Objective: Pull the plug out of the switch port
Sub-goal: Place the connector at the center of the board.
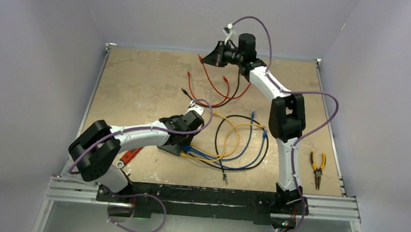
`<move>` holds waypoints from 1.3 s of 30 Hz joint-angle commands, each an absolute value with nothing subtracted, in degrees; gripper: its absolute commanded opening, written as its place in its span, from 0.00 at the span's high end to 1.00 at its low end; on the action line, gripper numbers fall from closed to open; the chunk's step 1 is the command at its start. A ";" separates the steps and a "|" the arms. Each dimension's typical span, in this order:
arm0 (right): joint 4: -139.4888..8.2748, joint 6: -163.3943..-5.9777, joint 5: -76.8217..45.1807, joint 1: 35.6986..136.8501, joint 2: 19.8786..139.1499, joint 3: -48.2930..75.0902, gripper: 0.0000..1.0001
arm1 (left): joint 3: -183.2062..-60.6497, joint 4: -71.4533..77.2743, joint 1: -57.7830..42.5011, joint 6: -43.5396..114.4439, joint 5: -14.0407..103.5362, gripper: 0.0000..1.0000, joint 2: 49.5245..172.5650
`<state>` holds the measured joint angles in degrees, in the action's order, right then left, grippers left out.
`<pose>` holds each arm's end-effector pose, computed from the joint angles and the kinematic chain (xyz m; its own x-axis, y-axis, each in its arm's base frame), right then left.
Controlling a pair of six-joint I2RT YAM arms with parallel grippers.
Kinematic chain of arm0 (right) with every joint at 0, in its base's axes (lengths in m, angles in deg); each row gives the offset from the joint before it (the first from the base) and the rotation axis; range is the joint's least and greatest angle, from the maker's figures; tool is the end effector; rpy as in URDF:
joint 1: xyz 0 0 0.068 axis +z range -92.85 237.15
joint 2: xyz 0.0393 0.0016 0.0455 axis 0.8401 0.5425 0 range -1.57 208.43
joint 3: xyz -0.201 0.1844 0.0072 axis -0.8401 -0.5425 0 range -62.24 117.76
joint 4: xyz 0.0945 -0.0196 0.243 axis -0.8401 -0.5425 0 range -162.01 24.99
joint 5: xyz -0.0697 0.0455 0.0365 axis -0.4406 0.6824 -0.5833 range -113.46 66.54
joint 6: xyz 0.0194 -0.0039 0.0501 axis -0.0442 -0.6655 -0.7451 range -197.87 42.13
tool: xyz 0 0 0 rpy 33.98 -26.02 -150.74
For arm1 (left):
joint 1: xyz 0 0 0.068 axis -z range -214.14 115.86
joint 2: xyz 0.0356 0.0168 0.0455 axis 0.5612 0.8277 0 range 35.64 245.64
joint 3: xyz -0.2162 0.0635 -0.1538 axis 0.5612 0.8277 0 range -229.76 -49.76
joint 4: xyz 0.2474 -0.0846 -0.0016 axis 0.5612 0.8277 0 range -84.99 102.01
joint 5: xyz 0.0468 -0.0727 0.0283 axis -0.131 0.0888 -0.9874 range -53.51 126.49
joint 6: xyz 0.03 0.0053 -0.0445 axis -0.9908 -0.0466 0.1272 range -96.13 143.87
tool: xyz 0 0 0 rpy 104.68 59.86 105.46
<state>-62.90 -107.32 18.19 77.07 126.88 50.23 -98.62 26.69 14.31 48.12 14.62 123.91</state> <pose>0.4939 0.2041 0.2864 -0.6197 0.1661 -0.7671 -0.6392 0.4603 0.6161 0.2032 -0.2092 0.1745 -0.7656 0.2892 -0.5747 0.2860 0.9531 0.0987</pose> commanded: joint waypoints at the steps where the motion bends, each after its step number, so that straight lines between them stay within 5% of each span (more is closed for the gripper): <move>1: -59.23 -110.12 20.42 78.11 128.68 52.73 1.00 | -96.22 29.48 13.86 49.18 17.43 0.64 126.37; 22: -61.48 -110.44 19.61 82.20 133.67 56.70 0.99 | -95.49 28.61 13.93 49.81 18.39 0.64 125.60; 39: -69.22 -101.83 8.79 81.71 127.82 53.11 0.54 | -95.02 26.73 13.86 49.71 21.74 0.61 122.43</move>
